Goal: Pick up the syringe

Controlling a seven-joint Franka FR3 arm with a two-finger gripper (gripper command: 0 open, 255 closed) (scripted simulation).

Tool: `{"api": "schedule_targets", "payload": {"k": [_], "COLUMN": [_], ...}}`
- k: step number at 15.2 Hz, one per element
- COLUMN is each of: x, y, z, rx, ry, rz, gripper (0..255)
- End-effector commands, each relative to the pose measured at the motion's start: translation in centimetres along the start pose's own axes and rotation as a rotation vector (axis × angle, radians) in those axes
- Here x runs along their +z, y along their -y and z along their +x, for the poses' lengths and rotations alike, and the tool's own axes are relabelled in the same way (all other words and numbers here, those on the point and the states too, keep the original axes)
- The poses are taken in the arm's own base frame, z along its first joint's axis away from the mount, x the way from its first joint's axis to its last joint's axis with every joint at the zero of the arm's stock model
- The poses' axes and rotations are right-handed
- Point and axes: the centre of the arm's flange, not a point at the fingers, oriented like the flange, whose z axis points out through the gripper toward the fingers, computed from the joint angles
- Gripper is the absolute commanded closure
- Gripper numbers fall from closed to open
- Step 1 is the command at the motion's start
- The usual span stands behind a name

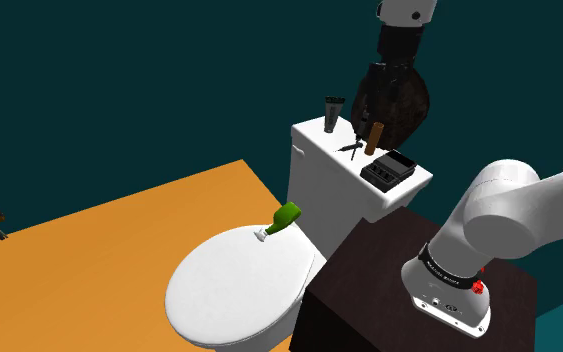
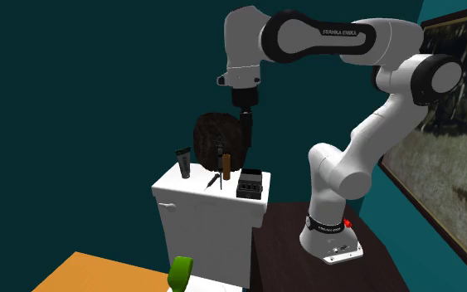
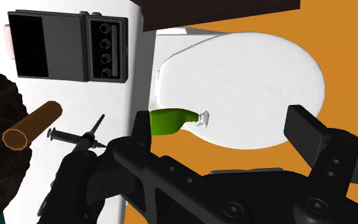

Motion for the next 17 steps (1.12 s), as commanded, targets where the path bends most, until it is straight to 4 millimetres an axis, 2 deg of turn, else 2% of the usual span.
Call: {"api": "schedule_targets", "payload": {"k": [1, 10, 17], "x": [0.0, 1.6, 3.3], "y": [0.0, -9.3, -17.4], "z": [0.0, 9.0, 13.7], "rx": [0.0, 0.284, 0.491], "ry": [0.0, 0.081, 0.14], "rz": [0.0, 0.024, 0.042], "gripper": [0, 0, 0]}}
